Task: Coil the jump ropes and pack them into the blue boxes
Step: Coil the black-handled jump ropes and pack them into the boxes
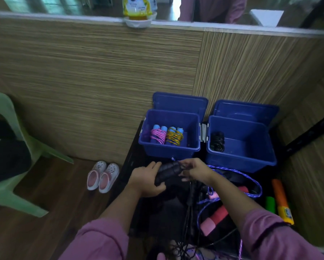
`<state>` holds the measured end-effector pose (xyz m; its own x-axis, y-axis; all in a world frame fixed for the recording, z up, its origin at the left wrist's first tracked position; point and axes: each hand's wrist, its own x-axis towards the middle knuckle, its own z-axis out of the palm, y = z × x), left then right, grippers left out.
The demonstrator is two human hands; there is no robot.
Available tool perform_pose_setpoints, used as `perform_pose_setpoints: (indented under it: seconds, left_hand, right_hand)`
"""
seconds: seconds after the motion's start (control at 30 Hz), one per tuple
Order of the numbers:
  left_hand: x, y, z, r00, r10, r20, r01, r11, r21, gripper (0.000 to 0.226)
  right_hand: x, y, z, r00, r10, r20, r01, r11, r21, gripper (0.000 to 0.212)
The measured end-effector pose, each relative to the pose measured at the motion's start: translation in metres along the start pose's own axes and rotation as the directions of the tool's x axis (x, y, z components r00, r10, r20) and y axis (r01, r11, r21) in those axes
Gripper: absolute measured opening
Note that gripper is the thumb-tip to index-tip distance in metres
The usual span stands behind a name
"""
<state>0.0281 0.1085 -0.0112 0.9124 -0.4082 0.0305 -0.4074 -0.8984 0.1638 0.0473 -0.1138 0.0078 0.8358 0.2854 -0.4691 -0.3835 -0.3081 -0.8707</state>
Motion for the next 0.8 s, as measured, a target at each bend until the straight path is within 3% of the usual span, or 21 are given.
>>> perform_pose_setpoints:
  seconds: [0.17,0.3,0.4,0.53,0.6,0.73,0.8]
  left_hand:
    - [-0.003,0.005,-0.002,0.99,0.122,-0.076,-0.122,0.992,0.009,0.074]
    - [0.0,0.002,-0.008,0.978,0.207,0.024,-0.208,0.976,0.07,0.077]
    - [0.004,0.007,-0.02,0.965,0.222,0.137,-0.222,0.975,-0.016,0.075]
    - [0.014,0.015,-0.029,0.958,0.262,0.116,-0.251,0.963,-0.103,0.056]
    - [0.021,0.021,-0.034,0.971,0.221,0.091,-0.205,0.965,-0.163,0.048]
    - [0.035,0.031,-0.051,1.0,0.0,0.015,0.006,0.926,-0.377,0.044]
    - [0.045,0.031,-0.059,0.986,-0.161,-0.042,0.121,0.868,-0.482,0.042]
  right_hand:
    - [-0.002,-0.004,-0.004,0.999,0.037,-0.027,-0.033,0.987,0.158,0.034]
    - [-0.002,-0.009,-0.005,0.995,0.089,-0.046,-0.076,0.971,0.228,0.038]
    - [0.0,-0.016,-0.01,0.987,0.131,-0.089,-0.102,0.956,0.274,0.034]
    - [0.004,-0.034,-0.022,0.971,0.147,-0.188,-0.096,0.962,0.257,0.033]
    - [0.007,-0.046,-0.028,0.959,0.118,-0.258,-0.051,0.966,0.254,0.03]
    - [0.01,-0.067,-0.026,0.943,0.005,-0.332,0.13,0.914,0.384,0.009]
    - [0.01,-0.072,-0.016,0.952,-0.023,-0.307,0.145,0.913,0.38,0.016]
